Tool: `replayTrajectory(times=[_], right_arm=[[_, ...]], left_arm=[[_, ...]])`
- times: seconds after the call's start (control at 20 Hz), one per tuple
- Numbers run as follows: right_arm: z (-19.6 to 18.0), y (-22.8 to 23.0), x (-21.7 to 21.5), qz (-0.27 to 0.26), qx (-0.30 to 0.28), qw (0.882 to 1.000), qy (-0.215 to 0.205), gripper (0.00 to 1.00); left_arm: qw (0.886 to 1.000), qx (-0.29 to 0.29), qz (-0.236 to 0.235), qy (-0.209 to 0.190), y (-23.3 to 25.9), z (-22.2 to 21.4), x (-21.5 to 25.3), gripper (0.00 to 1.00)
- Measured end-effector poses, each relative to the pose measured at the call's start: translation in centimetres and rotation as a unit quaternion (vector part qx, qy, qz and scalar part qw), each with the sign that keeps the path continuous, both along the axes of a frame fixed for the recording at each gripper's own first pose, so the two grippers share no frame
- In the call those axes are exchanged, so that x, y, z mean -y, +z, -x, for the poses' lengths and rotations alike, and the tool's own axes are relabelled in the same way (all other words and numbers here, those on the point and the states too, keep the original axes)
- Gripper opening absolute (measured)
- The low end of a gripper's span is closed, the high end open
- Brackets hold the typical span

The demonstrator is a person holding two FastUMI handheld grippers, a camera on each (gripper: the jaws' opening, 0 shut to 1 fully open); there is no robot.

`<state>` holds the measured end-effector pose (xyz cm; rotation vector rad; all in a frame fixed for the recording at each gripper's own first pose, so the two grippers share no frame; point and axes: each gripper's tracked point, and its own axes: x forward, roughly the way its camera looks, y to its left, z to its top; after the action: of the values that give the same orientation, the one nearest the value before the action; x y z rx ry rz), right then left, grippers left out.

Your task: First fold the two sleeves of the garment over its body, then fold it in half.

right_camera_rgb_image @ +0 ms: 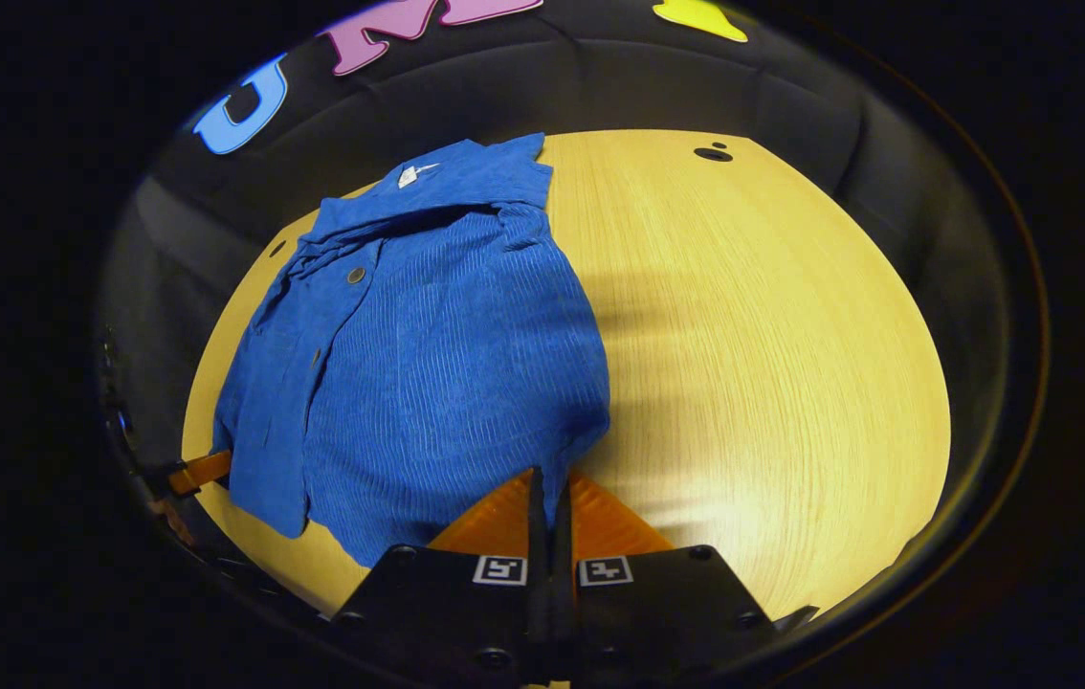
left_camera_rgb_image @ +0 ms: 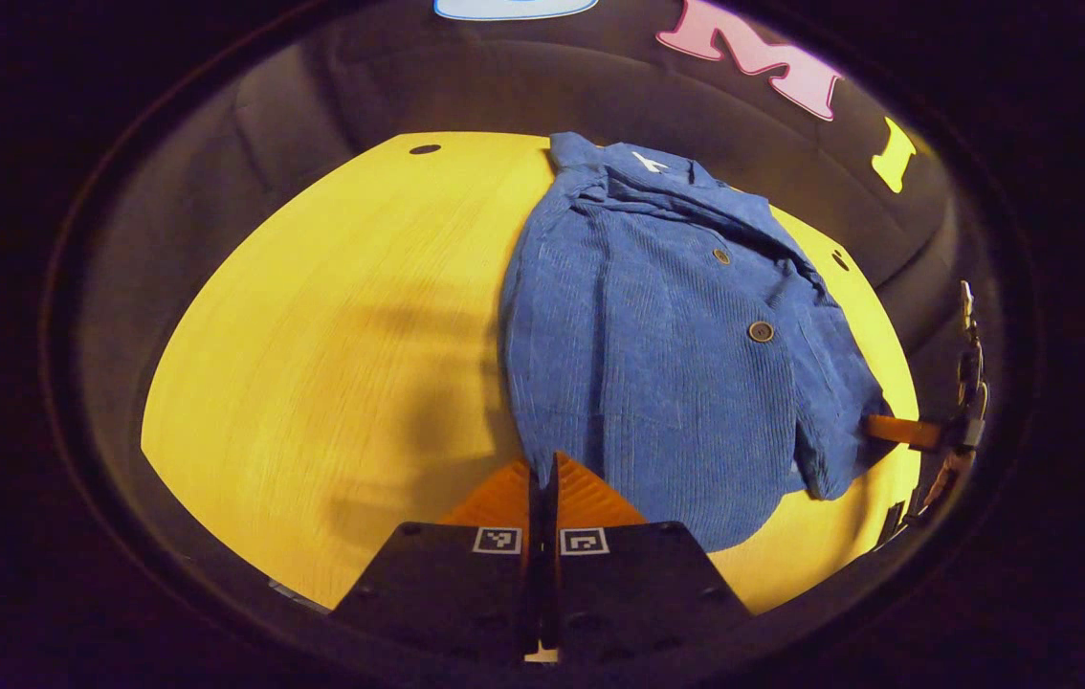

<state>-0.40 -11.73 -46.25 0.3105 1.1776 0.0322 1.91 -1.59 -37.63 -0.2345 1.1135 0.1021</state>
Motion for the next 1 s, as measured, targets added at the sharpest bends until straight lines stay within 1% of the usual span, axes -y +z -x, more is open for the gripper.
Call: replayTrajectory(times=[0.2, 0.35, 0.45, 0.6, 0.7, 0.8, 1.0], right_arm=[[-2.9, 3.3, -0.9, -0.034, 0.034, 0.999, -0.023, 0.05], [-5.7, 6.0, -1.7, -0.046, 0.063, 0.997, -0.010, 0.05], [-8.3, 7.8, -2.5, -0.056, 0.085, 0.995, 0.001, 0.05], [-13.4, 10.7, -3.2, -0.064, 0.123, 0.990, 0.012, 0.05], [-17.4, 12.4, -3.5, -0.075, 0.151, 0.986, 0.011, 0.05], [-21.2, 13.5, -3.4, -0.080, 0.172, 0.982, 0.008, 0.05], [-29.4, 15.1, -3.1, -0.070, 0.219, 0.973, 0.000, 0.05]], left_arm=[[1.000, 0.031, 0.000, 0.006, 3.9, -2.2, -0.2, 0.00], [0.998, 0.059, 0.012, 0.011, 6.5, -5.0, 0.0, 0.00], [0.997, 0.075, 0.015, 0.008, 7.9, -7.4, 0.0, 0.00], [0.994, 0.106, 0.024, 0.003, 10.3, -12.2, 0.0, 0.00], [0.992, 0.128, 0.018, -0.004, 11.9, -15.8, -0.7, 0.00], [0.988, 0.155, 0.011, -0.008, 13.7, -20.1, -1.8, 0.00], [0.978, 0.207, 0.003, -0.014, 16.0, -28.7, -3.7, 0.00]])
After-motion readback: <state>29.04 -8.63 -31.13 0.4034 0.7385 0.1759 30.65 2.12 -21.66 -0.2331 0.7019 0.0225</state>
